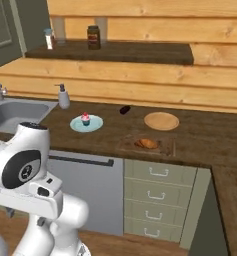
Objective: From the different types of pastries on the counter, select a croissant and place it on the cutting board. Then retrieve a jar of jam from the cabinet and place it alongside the croissant on the cutting board.
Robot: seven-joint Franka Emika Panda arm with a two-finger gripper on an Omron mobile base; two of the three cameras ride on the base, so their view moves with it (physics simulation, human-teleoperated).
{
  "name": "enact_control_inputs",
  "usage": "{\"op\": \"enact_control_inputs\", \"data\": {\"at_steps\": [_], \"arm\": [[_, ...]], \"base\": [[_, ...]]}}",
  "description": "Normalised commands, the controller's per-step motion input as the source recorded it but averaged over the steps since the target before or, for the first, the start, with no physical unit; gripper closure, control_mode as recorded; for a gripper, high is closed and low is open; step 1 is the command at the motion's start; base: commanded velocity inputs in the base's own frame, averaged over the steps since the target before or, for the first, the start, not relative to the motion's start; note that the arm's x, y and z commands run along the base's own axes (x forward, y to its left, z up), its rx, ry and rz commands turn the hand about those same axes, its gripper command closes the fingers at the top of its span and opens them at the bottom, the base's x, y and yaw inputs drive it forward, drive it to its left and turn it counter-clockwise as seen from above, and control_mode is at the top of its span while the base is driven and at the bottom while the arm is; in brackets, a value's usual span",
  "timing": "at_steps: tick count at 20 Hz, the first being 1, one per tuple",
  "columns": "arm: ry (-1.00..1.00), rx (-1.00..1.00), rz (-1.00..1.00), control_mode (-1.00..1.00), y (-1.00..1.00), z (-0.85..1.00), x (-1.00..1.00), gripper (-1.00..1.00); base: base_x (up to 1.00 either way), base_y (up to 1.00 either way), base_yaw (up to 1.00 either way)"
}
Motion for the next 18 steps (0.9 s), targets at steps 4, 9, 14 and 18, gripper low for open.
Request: {"op": "enact_control_inputs", "data": {"at_steps": [4, 9, 14, 18], "arm": [[0.00, 0.00, 0.00, 1.00, 0.00, 0.00, 0.00, -1.00], [0.00, 0.00, 0.00, 1.00, 0.00, 0.00, 0.00, -1.00], [0.00, 0.00, 0.00, 1.00, 0.00, 0.00, 0.00, -1.00], [0.00, 0.00, 0.00, 1.00, 0.00, 0.00, 0.00, -1.00]], "base": [[-0.21, 1.00, 0.00], [0.00, 1.00, 0.00], [0.17, 1.00, 0.01], [0.38, 1.00, 0.00]]}}
